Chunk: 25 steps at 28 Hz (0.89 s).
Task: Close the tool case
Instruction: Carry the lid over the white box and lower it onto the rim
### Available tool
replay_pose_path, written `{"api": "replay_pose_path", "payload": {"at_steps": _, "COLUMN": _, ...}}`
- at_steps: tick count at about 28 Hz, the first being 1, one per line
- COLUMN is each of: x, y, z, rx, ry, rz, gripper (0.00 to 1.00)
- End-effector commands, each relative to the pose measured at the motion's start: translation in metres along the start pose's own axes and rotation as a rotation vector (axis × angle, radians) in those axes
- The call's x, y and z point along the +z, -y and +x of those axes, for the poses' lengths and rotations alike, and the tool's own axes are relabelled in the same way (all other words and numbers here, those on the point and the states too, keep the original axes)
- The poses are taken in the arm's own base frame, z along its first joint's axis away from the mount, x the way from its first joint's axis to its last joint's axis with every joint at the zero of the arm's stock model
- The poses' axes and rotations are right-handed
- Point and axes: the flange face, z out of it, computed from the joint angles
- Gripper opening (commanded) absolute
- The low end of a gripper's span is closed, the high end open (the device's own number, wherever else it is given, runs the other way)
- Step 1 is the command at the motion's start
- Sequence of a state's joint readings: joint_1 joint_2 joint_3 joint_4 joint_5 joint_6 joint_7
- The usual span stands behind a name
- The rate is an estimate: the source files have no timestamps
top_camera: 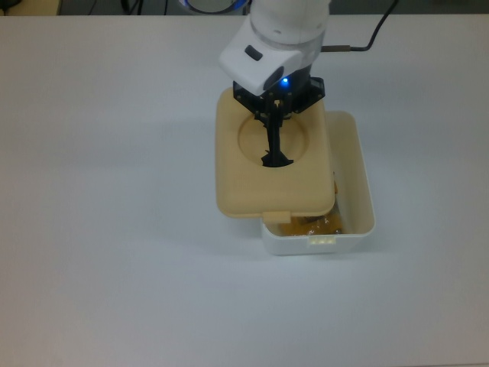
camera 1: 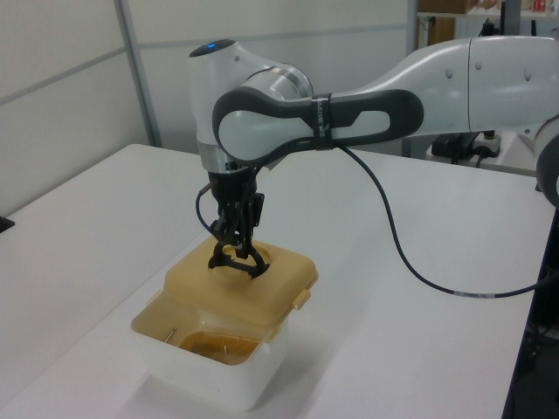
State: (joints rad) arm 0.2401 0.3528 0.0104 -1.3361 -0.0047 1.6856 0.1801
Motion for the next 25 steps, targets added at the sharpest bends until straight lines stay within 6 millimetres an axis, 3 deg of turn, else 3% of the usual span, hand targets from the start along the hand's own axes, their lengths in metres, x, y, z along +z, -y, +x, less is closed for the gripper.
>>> {"api": "replay_pose_path", "payload": {"at_steps": 1, "x": 0.003, "y": 0.018, "z": -0.001, "rx": 0.002, "ry": 0.005, "rz": -0.005, "gripper": 0.00}}
{"api": "replay_pose_path", "payload": {"at_steps": 19, "x": 0.033, "y": 0.062, "z": 0.015, "rx": 0.029, "ry": -0.070, "rz": -0.039, "gripper": 0.00}}
{"api": "replay_pose_path", "payload": {"at_steps": 25, "x": 0.023, "y": 0.071, "z": 0.014, "rx": 0.022, "ry": -0.084, "rz": -0.037, "gripper": 0.00}}
